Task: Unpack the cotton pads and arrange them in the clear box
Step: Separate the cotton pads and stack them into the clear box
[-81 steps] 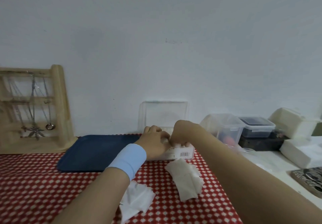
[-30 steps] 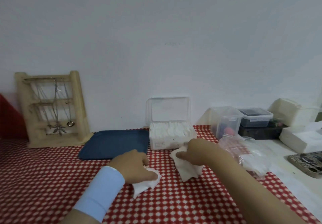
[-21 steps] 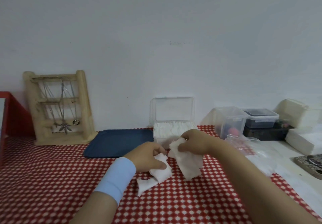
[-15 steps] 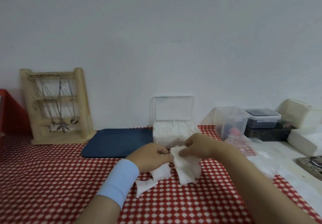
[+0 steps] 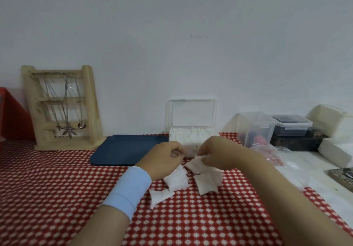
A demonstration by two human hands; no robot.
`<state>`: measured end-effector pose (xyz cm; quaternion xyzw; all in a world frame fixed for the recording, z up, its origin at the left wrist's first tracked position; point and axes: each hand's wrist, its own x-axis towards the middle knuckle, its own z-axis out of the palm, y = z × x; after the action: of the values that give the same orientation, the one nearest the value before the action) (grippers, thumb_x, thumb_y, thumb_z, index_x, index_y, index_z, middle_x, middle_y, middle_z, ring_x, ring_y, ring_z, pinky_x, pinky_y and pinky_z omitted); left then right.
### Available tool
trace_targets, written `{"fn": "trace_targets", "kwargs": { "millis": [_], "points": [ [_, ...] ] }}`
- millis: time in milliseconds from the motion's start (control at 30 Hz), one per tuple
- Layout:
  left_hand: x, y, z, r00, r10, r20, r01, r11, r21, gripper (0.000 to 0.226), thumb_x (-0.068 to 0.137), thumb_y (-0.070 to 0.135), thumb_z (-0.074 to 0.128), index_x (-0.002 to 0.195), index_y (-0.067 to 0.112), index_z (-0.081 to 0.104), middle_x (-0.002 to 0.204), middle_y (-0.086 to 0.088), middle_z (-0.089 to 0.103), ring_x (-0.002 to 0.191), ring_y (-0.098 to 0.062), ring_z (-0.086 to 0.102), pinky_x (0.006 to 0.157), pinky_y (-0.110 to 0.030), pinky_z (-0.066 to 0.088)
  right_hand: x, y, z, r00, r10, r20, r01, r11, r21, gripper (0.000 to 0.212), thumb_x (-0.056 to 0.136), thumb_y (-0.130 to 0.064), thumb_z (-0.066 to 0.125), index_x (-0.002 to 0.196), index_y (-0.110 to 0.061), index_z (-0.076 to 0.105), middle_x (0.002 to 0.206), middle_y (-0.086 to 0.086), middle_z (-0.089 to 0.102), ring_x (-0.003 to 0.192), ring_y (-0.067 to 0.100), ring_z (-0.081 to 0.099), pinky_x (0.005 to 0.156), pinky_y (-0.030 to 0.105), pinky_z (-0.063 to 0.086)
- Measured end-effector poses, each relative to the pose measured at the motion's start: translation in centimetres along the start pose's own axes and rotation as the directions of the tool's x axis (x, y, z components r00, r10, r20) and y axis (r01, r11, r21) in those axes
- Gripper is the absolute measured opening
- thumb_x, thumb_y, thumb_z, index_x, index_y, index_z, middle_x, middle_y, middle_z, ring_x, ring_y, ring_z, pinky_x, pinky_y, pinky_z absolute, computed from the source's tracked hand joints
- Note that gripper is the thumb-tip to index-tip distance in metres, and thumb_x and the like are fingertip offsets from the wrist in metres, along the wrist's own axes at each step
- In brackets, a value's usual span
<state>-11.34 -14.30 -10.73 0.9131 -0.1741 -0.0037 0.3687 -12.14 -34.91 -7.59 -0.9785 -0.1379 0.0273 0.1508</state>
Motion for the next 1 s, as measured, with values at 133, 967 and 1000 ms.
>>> {"fn": "trace_targets", "kwargs": {
  "millis": [133, 967, 1000],
  "points": [
    [-0.1, 0.6, -0.2, 1.0, -0.01, -0.011, 0.008, 0.985, -0.174, 0.026, 0.102, 0.028, 0.056, 0.126, 0.03, 0.067, 0.121, 0.015, 0.067, 0.108, 0.001, 0.062, 0.093, -0.017, 0.048, -0.1, 0.1, -1.3, 0.986, 0.004, -0.166, 0.042, 0.961, 0.273, 0.019, 0.097, -0.019, 0.058, 0.091, -0.025, 0.074, 0.082, -0.017, 0.068, 0.076, 0.002, 0.06, 0.067, 0.018, 0.044],
    [-0.5, 1.2, -0.8, 0.984, -0.162, 0.07, 0.15, 0.56, -0.815, 0.025, 0.1, 0.024, 0.063, 0.118, 0.009, 0.071, 0.104, -0.009, 0.079, 0.092, -0.025, 0.078, 0.079, -0.032, 0.063, -0.3, -0.5, -1.3, 0.988, 0.143, -0.059, -0.04, 0.602, 0.798, 0.021, 0.082, -0.028, 0.083, 0.101, -0.022, 0.08, 0.09, -0.001, 0.077, 0.07, 0.01, 0.064, 0.067, 0.027, 0.049],
    [-0.5, 1.1, -0.8, 0.984, -0.165, 0.073, 0.152, 0.542, -0.827, 0.026, 0.1, 0.024, 0.064, 0.119, 0.008, 0.071, 0.106, -0.01, 0.079, 0.094, -0.026, 0.077, 0.082, -0.034, 0.062, -0.2, -0.5, -1.3, 0.985, 0.164, -0.061, -0.049, 0.592, 0.804, 0.017, 0.082, -0.028, 0.082, 0.096, -0.019, 0.081, 0.087, -0.001, 0.076, 0.068, 0.011, 0.062, 0.066, 0.027, 0.048]
  ]
}}
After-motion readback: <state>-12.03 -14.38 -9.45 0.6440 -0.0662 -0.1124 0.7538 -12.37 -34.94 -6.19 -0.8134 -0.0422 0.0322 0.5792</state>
